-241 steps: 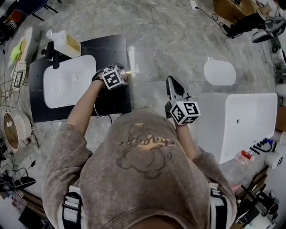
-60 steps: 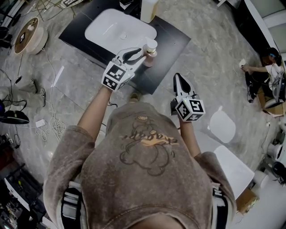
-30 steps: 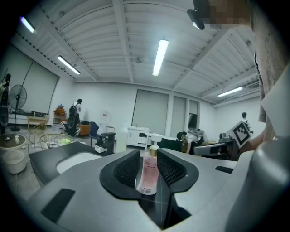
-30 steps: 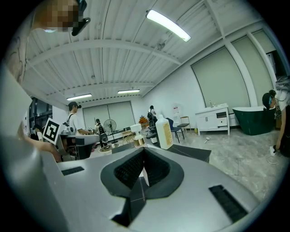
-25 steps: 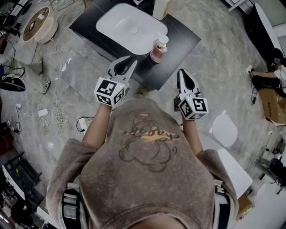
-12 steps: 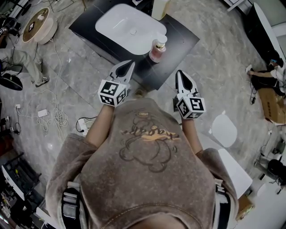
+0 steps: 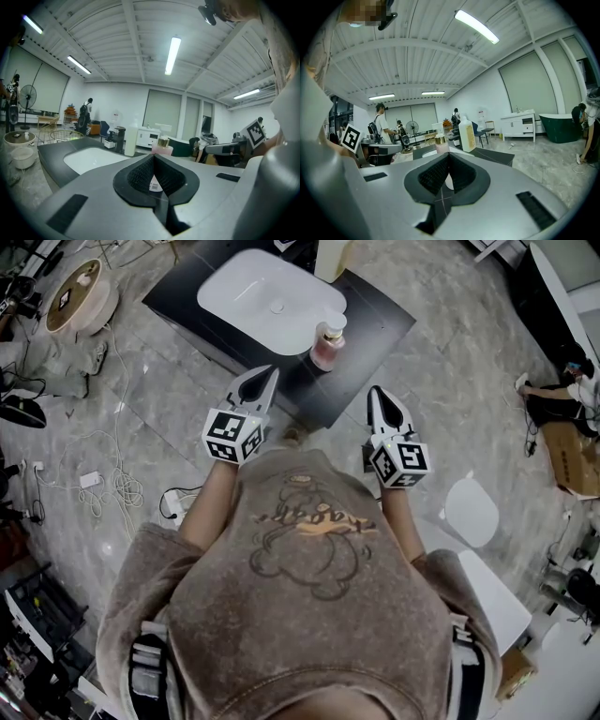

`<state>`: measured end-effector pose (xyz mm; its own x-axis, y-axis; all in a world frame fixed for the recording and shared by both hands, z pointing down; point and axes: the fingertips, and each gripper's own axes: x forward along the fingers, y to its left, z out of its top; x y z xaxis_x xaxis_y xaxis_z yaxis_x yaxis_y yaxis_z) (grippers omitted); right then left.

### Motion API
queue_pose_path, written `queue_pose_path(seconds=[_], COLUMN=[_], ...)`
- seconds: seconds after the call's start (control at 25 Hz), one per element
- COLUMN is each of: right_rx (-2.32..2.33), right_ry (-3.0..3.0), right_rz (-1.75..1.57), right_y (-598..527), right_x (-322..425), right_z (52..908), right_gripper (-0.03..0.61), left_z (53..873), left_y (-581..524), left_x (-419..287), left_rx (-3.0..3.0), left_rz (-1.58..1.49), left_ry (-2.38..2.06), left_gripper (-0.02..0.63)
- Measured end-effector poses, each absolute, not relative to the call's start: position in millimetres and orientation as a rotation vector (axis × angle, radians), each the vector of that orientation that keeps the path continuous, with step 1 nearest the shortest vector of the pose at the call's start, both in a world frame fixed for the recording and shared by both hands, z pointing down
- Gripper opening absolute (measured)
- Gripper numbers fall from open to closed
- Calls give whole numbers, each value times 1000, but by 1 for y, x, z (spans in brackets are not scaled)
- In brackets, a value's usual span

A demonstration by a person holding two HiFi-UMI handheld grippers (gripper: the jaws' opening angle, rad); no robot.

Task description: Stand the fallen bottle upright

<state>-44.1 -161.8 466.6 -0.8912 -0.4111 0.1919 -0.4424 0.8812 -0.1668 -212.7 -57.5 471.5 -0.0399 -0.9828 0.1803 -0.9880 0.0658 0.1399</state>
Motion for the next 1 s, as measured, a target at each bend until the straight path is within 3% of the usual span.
queue_pose_path(seconds=[1.0], right_rx=[665], right_ry=[-2902], right_rz=[322], right_y=[-164], right_x=[-46], right_z=[465], right_gripper=[-2], left_z=[464], left_y=[-67], left_x=[-219], left_rx=[1998], left_rz=[-23], left_ry=[-2095], left_gripper=[18])
